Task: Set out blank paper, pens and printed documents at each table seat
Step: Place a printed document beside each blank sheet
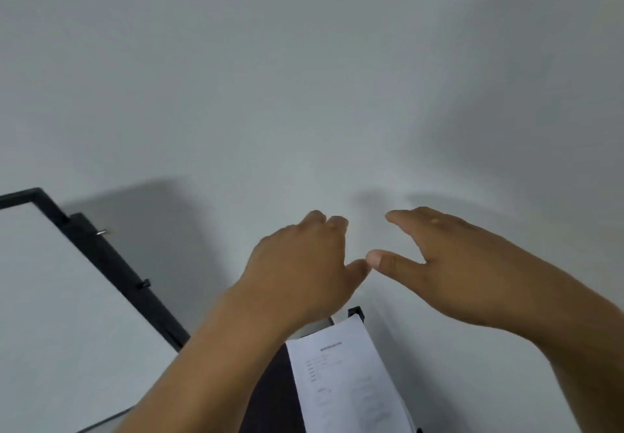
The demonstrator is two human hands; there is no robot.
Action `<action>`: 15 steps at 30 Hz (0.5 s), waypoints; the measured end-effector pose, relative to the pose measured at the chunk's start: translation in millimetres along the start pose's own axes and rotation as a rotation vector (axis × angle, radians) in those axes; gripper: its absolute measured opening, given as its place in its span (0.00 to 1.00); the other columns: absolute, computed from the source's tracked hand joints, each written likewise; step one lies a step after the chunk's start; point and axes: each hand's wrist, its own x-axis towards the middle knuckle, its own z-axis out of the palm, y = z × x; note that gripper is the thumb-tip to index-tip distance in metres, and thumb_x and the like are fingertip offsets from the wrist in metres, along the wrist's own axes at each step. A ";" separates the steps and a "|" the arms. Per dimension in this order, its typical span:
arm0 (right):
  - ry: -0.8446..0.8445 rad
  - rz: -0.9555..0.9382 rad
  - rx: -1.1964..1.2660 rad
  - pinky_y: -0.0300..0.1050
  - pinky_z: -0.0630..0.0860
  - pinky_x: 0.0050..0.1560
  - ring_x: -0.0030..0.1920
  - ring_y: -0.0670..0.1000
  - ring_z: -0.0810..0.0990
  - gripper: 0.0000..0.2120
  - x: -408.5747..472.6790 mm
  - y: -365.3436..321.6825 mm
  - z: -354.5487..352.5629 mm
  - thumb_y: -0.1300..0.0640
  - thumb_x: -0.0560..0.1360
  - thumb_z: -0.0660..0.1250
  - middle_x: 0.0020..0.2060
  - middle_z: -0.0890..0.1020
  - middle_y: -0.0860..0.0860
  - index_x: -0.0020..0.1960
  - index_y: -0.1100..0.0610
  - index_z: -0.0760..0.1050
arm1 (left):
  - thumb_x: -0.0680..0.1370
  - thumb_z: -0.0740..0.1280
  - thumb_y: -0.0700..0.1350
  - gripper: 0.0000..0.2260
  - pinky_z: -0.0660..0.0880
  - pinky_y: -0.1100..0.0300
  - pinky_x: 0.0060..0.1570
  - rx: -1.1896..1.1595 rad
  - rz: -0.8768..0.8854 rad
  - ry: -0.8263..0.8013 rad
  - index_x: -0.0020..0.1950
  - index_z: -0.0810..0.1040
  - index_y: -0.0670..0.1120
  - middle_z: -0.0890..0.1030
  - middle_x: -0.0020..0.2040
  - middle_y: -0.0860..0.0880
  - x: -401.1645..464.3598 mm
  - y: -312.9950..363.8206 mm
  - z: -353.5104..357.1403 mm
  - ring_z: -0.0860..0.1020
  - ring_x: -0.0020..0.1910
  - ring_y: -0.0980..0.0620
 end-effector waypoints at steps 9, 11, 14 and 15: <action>-0.215 -0.167 0.050 0.54 0.67 0.79 0.82 0.49 0.65 0.46 43.0 -5.8 68.0 0.21 0.73 0.47 0.85 0.61 0.41 0.86 0.40 0.55 | 0.84 0.62 0.68 0.25 0.77 0.53 0.53 -0.118 -0.293 -0.132 0.74 0.74 0.54 0.79 0.70 0.53 -28.2 -26.8 73.2 0.82 0.62 0.48; -0.234 -0.154 0.062 0.55 0.67 0.78 0.82 0.49 0.66 0.46 50.2 -4.1 85.6 0.21 0.73 0.48 0.85 0.62 0.41 0.86 0.40 0.56 | 0.84 0.62 0.67 0.26 0.77 0.53 0.55 -0.151 -0.318 -0.141 0.77 0.74 0.55 0.79 0.72 0.53 -31.0 -31.8 90.5 0.82 0.64 0.48; -0.267 -0.115 0.082 0.54 0.70 0.72 0.78 0.50 0.71 0.44 57.6 5.2 122.6 0.21 0.73 0.50 0.84 0.66 0.42 0.85 0.40 0.60 | 0.83 0.63 0.67 0.25 0.78 0.52 0.53 -0.205 -0.365 -0.182 0.76 0.75 0.55 0.80 0.68 0.54 -37.4 -36.3 125.4 0.82 0.62 0.48; -0.272 -0.100 0.095 0.53 0.72 0.67 0.74 0.50 0.74 0.43 59.5 9.4 139.1 0.21 0.73 0.51 0.82 0.69 0.43 0.83 0.41 0.62 | 0.83 0.64 0.67 0.24 0.79 0.52 0.52 -0.235 -0.387 -0.203 0.74 0.76 0.55 0.81 0.65 0.54 -39.9 -37.5 141.3 0.83 0.59 0.49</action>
